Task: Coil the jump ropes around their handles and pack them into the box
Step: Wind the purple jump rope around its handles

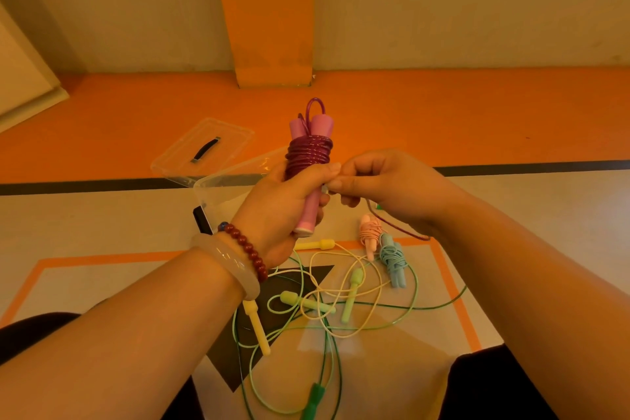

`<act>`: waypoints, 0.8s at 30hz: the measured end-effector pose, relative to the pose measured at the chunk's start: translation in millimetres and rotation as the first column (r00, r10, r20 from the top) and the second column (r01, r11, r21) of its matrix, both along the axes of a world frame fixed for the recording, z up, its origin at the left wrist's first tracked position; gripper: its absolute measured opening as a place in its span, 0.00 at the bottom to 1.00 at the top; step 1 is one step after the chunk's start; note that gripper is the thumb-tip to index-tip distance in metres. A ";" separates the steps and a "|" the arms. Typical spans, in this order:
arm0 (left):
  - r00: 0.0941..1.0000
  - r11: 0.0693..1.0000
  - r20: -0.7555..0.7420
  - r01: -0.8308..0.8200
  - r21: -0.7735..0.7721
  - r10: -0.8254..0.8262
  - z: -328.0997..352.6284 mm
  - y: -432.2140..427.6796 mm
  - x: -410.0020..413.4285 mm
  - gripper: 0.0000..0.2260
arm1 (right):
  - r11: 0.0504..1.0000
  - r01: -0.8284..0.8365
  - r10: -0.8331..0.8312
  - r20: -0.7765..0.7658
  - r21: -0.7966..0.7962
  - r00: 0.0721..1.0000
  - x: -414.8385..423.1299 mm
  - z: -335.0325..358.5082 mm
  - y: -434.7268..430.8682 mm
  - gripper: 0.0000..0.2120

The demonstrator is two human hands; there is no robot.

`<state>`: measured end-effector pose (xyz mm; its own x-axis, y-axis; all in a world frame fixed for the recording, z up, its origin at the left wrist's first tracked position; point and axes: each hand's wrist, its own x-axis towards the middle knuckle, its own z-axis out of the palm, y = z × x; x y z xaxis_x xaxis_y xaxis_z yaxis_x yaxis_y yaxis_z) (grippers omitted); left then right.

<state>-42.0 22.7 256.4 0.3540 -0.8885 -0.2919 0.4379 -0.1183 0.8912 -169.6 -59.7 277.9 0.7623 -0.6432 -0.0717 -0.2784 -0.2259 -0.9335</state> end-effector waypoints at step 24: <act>0.994 0.992 -0.046 0.095 -0.083 -0.099 6.1 3.2 9.6 0.30 | 0.996 0.054 -0.052 0.037 -0.072 0.998 -0.8 -2.4 -5.0 0.07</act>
<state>-32.4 25.9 262.5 0.2516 -0.9392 -0.2336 0.4720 -0.0916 0.8768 -170.5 -64.8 275.6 0.7284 -0.6852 0.0027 -0.2596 -0.2797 -0.9243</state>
